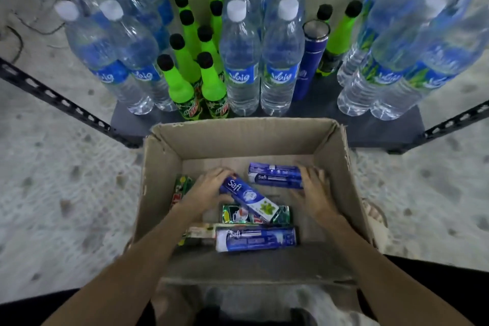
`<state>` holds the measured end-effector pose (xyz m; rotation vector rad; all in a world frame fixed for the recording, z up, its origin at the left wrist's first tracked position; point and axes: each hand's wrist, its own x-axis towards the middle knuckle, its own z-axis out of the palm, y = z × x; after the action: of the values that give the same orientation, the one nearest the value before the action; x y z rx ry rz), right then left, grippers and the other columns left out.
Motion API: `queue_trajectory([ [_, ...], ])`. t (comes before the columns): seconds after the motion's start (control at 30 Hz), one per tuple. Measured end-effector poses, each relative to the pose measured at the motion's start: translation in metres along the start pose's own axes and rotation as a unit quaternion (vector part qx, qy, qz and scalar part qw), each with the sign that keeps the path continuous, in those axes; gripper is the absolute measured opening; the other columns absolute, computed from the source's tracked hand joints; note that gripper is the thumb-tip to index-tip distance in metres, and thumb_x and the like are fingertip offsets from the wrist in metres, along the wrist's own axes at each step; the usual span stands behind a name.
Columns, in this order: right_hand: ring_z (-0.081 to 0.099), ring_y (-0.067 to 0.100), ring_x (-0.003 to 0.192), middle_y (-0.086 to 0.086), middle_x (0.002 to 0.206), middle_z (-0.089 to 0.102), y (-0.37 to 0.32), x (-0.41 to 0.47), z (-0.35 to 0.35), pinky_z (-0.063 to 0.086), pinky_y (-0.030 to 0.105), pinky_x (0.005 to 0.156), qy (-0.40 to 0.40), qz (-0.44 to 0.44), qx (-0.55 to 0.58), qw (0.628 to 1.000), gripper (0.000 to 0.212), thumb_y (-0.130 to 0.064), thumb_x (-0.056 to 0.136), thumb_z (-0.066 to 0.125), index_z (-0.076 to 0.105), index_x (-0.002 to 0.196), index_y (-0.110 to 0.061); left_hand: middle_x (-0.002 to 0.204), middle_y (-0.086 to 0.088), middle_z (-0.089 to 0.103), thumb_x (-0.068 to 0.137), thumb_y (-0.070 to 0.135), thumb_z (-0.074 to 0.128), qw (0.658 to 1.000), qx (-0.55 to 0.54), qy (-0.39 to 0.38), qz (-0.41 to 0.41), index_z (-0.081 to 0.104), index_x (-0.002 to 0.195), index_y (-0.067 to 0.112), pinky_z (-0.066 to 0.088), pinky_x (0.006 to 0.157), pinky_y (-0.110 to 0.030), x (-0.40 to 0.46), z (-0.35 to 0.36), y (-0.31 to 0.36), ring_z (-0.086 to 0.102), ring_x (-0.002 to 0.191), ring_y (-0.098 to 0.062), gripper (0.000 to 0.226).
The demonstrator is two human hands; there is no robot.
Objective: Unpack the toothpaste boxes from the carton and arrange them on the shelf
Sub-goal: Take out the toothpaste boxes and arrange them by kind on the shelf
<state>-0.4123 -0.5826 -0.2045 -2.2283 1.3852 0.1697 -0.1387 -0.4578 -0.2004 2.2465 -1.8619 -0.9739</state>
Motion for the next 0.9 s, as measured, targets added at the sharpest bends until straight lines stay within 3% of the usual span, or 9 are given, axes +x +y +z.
queue_trajectory([
  [0.13, 0.032, 0.027, 0.131, 0.000, 0.153, 0.036, 0.013, 0.019, 0.004, 0.028, 0.038, 0.104, -0.013, -0.044, -0.065, 0.997, 0.079, -0.040, 0.087, 0.067, 0.026, 0.153, -0.024, 0.151, 0.002, 0.042, 0.077, 0.050, 0.075, 0.999, 0.023, -0.028, 0.023, 0.039, 0.145, 0.024, 0.028, 0.115, -0.041, 0.021, 0.014, -0.007, 0.035, 0.141, -0.018, 0.081],
  [0.37, 0.049, 0.028, 0.110, 0.002, 0.126, 0.060, 0.019, 0.027, 0.016, 0.038, 0.041, 0.088, 0.049, -0.070, -0.107, 0.991, 0.060, -0.030, 0.082, 0.074, 0.053, 0.137, -0.022, 0.147, 0.011, 0.044, 0.072, 0.052, 0.078, 0.998, 0.018, -0.032, 0.050, 0.037, 0.140, 0.036, 0.027, 0.116, -0.045, 0.028, 0.033, -0.016, 0.035, 0.140, -0.015, 0.082],
  [0.47, 0.048, 0.025, 0.107, -0.001, 0.122, 0.060, 0.020, 0.025, 0.017, 0.035, 0.038, 0.086, 0.062, -0.080, -0.100, 0.990, 0.049, -0.029, 0.083, 0.074, 0.059, 0.130, -0.024, 0.146, 0.005, 0.041, 0.075, 0.062, 0.070, 0.995, 0.078, -0.024, 0.065, 0.039, 0.144, 0.032, 0.025, 0.115, -0.039, 0.024, 0.031, -0.018, 0.033, 0.136, -0.018, 0.081],
  [0.67, 0.046, 0.019, 0.099, -0.005, 0.109, 0.060, 0.018, 0.014, 0.017, 0.027, 0.035, 0.080, 0.117, -0.100, -0.083, 0.985, 0.040, -0.024, 0.077, 0.078, 0.062, 0.114, -0.029, 0.138, -0.005, 0.047, 0.084, 0.075, 0.036, 0.986, 0.143, 0.027, 0.077, 0.049, 0.138, 0.020, 0.036, 0.109, -0.039, -0.001, 0.036, -0.017, 0.043, 0.128, -0.023, 0.078],
  [0.9, 0.052, 0.020, 0.098, -0.008, 0.104, 0.056, 0.005, 0.000, -0.007, 0.030, 0.036, 0.083, 0.146, -0.097, -0.042, 0.984, 0.031, -0.027, 0.087, 0.068, 0.060, 0.117, -0.034, 0.129, 0.002, 0.057, 0.089, 0.071, 0.035, 0.978, 0.137, 0.080, 0.133, 0.051, 0.129, 0.023, 0.031, 0.113, -0.033, -0.027, 0.019, -0.001, 0.051, 0.121, -0.015, 0.065],
])
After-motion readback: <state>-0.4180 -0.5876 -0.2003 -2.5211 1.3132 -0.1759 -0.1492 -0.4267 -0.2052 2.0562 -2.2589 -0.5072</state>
